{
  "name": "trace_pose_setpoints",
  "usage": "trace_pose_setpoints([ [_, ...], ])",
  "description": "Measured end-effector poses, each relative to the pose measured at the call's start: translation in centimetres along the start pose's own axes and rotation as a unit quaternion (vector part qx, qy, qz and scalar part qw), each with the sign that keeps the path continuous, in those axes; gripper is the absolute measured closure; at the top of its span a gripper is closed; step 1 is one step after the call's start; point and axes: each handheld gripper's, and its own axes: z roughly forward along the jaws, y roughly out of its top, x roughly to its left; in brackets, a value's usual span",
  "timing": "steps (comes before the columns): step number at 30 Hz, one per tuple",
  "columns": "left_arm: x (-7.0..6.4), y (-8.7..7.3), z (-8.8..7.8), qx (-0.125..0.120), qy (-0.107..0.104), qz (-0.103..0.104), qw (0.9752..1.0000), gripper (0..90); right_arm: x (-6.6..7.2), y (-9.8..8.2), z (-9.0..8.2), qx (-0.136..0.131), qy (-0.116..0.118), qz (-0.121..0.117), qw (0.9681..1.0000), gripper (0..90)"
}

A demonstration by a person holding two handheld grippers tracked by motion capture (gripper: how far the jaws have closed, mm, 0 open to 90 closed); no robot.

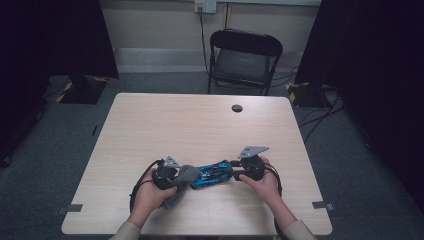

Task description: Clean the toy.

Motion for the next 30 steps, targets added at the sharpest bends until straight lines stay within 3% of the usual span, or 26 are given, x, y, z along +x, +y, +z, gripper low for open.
trace_pose_setpoints([
  [19,-1.6,-1.1,-0.7,0.003,-0.021,0.009,0.9997,72.0,0.1,0.0,0.0,0.000,-0.003,-0.001,1.0000,57.8],
  [25,-1.4,-1.3,-1.1,0.005,-0.021,0.013,0.9997,72.0,0.2,0.1,0.1,-0.001,0.000,0.000,1.0000,57.8],
  [30,-0.7,-0.7,-2.0,-0.011,-0.014,0.004,0.9998,71.9,0.2,0.1,0.1,-0.002,0.000,0.000,1.0000,57.8],
])
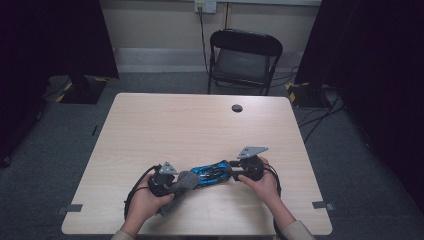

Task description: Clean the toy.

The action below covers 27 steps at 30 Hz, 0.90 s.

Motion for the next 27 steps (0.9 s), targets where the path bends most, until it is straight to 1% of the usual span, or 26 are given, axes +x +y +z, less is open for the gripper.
trace_pose_setpoints([
  [2,0.5,0.5,-0.4,-0.009,0.009,-0.003,0.9999,71.8,0.0,0.0,0.0,0.000,0.001,0.001,1.0000,57.7],
  [3,0.8,0.7,-0.7,-0.010,0.013,-0.005,0.9999,71.8,0.0,0.0,0.0,0.000,0.001,0.001,1.0000,57.8],
  [4,1.2,1.0,-0.7,-0.018,0.022,-0.011,0.9995,71.9,0.0,0.0,0.0,0.000,0.001,0.002,1.0000,57.7],
  [5,1.5,1.2,-0.7,-0.019,0.025,-0.014,0.9994,71.8,0.0,0.0,0.0,0.000,0.001,0.001,1.0000,57.8],
  [7,2.1,1.6,-0.6,-0.023,0.038,-0.018,0.9989,71.8,0.0,0.0,0.0,0.000,0.001,0.000,1.0000,57.8],
  [9,2.5,2.0,-0.1,-0.023,0.038,-0.029,0.9986,71.8,0.0,0.0,0.0,-0.001,0.002,0.001,1.0000,57.8],
  [10,2.7,2.1,0.1,-0.024,0.042,-0.030,0.9984,71.7,0.0,0.0,0.1,-0.002,0.003,0.002,1.0000,57.7],
  [12,3.0,2.5,0.6,-0.018,0.043,-0.036,0.9982,71.7,0.0,-0.1,0.1,-0.003,0.003,0.004,1.0000,57.8],
  [13,3.2,2.5,0.9,-0.018,0.049,-0.036,0.9980,71.6,0.0,-0.1,0.1,-0.004,0.003,0.004,1.0000,57.8],
  [14,3.4,2.6,1.2,-0.013,0.050,-0.036,0.9980,71.6,0.0,-0.1,0.1,-0.004,0.004,0.003,1.0000,57.8],
  [15,3.5,2.6,1.4,-0.011,0.051,-0.041,0.9978,71.5,-0.1,-0.2,0.1,-0.006,0.004,0.004,1.0000,57.7],
  [17,3.8,2.6,1.8,-0.006,0.061,-0.045,0.9971,71.5,-0.1,-0.2,0.0,-0.009,0.005,0.008,0.9999,57.7],
  [19,3.9,2.5,2.1,-0.002,0.068,-0.044,0.9967,71.5,-0.1,-0.3,0.0,-0.009,0.005,0.008,0.9999,57.8],
  [20,3.8,2.4,2.3,0.003,0.071,-0.039,0.9967,71.5,-0.1,-0.3,0.0,-0.009,0.005,0.008,0.9999,57.8],
  [22,3.5,2.3,2.6,0.013,0.076,-0.034,0.9964,71.5,-0.1,-0.3,0.0,-0.008,0.005,0.007,0.9999,57.8],
  [23,3.3,2.2,2.7,0.015,0.081,-0.037,0.9959,71.5,-0.1,-0.3,0.0,-0.009,0.005,0.008,0.9999,57.8],
  [25,2.9,2.2,2.9,0.021,0.086,-0.031,0.9956,71.6,-0.1,-0.3,0.0,-0.010,0.005,0.008,0.9999,57.7],
  [26,2.8,2.2,2.8,0.027,0.087,-0.024,0.9955,71.6,-0.2,-0.3,0.0,-0.010,0.006,0.009,0.9999,57.8],
  [27,2.6,2.2,2.8,0.029,0.082,-0.026,0.9959,71.7,-0.1,-0.3,0.0,-0.010,0.005,0.009,0.9999,57.8],
])
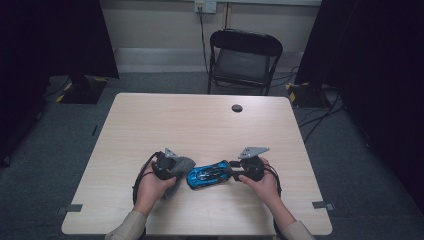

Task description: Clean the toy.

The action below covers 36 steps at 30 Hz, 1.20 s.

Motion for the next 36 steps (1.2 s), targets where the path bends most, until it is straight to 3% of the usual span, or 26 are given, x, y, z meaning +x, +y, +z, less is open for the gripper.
trace_pose_setpoints([
  [10,-1.1,-1.1,-0.7,0.008,-0.031,0.008,0.9994,71.7,0.1,0.0,0.0,0.001,-0.002,-0.001,1.0000,57.8],
  [23,-2.7,-2.6,-1.6,0.007,-0.055,0.028,0.9981,71.8,0.1,0.1,0.0,0.003,-0.001,-0.001,1.0000,57.8],
  [26,-3.3,-2.8,-1.8,0.007,-0.076,0.029,0.9967,71.7,0.1,0.1,0.0,0.004,-0.002,-0.002,1.0000,57.8],
  [31,-4.1,-2.8,-2.0,0.011,-0.075,0.047,0.9960,71.7,0.1,0.1,0.0,0.004,-0.002,-0.002,1.0000,57.8],
  [36,-4.2,-2.6,-2.4,0.004,-0.071,0.050,0.9962,71.5,0.2,0.2,0.0,0.004,-0.003,-0.004,1.0000,57.8],
])
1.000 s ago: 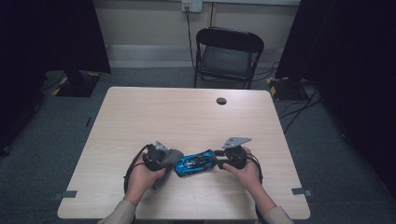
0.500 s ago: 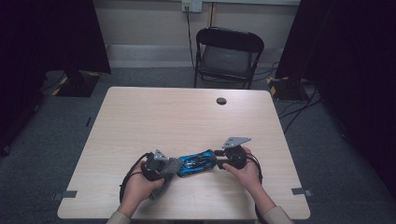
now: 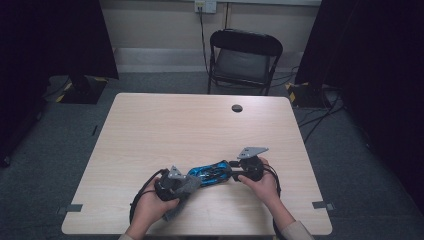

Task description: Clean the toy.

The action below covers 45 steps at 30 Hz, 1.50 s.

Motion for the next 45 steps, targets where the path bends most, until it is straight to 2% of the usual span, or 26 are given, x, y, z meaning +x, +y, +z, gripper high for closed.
trace_pose_setpoints([
  [2,0.3,0.2,-0.4,-0.006,-0.002,-0.004,1.0000,71.4,0.0,0.0,0.0,0.000,0.001,0.000,1.0000,57.8],
  [5,1.2,0.7,-1.1,-0.016,0.012,-0.007,0.9998,71.2,0.0,0.0,0.0,0.001,0.001,-0.002,1.0000,57.8],
  [8,2.1,1.1,-1.5,-0.030,0.038,-0.014,0.9987,70.5,0.0,0.0,0.0,0.000,0.002,0.000,1.0000,57.8],
  [10,2.5,1.2,-1.5,-0.033,0.040,-0.020,0.9985,70.5,0.0,0.0,0.0,-0.001,0.002,0.000,1.0000,57.8],
  [12,3.5,1.4,-1.0,-0.037,0.042,-0.039,0.9977,70.6,0.0,-0.1,0.0,-0.002,0.003,0.003,1.0000,57.8],
  [13,3.5,1.4,-1.0,-0.037,0.042,-0.039,0.9977,70.7,0.0,-0.1,0.0,-0.002,0.003,0.003,1.0000,57.8],
  [14,4.2,1.6,-0.7,-0.030,0.047,-0.048,0.9973,70.8,-0.1,-0.1,0.0,-0.002,0.003,0.002,1.0000,57.8],
  [15,4.2,1.6,-0.7,-0.030,0.047,-0.048,0.9973,70.8,-0.1,-0.1,0.0,-0.002,0.003,0.002,1.0000,57.8],
  [16,4.7,1.7,-0.2,-0.028,0.054,-0.056,0.9966,70.9,-0.1,0.0,0.0,-0.001,0.004,0.001,1.0000,57.8],
  [20,5.1,1.9,0.8,-0.030,0.052,-0.068,0.9959,71.0,-0.1,-0.1,0.0,-0.002,0.004,0.002,1.0000,57.8],
  [25,4.9,1.8,1.7,-0.022,0.042,-0.066,0.9967,71.3,-0.1,-0.1,0.0,-0.001,0.003,0.001,1.0000,57.8],
  [29,4.4,1.6,1.6,-0.020,0.038,-0.058,0.9974,71.4,-0.2,-0.1,0.0,-0.003,0.004,0.003,1.0000,57.8],
  [32,3.6,1.4,1.4,-0.012,0.039,-0.044,0.9982,71.5,-0.1,-0.1,0.0,-0.002,0.003,0.001,1.0000,57.9],
  [37,3.1,0.9,1.1,-0.010,0.033,-0.039,0.9986,71.6,0.0,0.0,0.0,0.000,0.001,0.001,1.0000,58.0],
  [39,2.7,0.5,0.8,-0.010,0.024,-0.041,0.9988,71.6,0.0,0.0,0.0,0.001,0.000,-0.002,1.0000,58.0],
  [45,1.4,0.2,0.7,-0.007,0.008,-0.027,0.9996,71.6,0.1,0.1,0.0,0.002,-0.001,-0.002,1.0000,58.1],
])
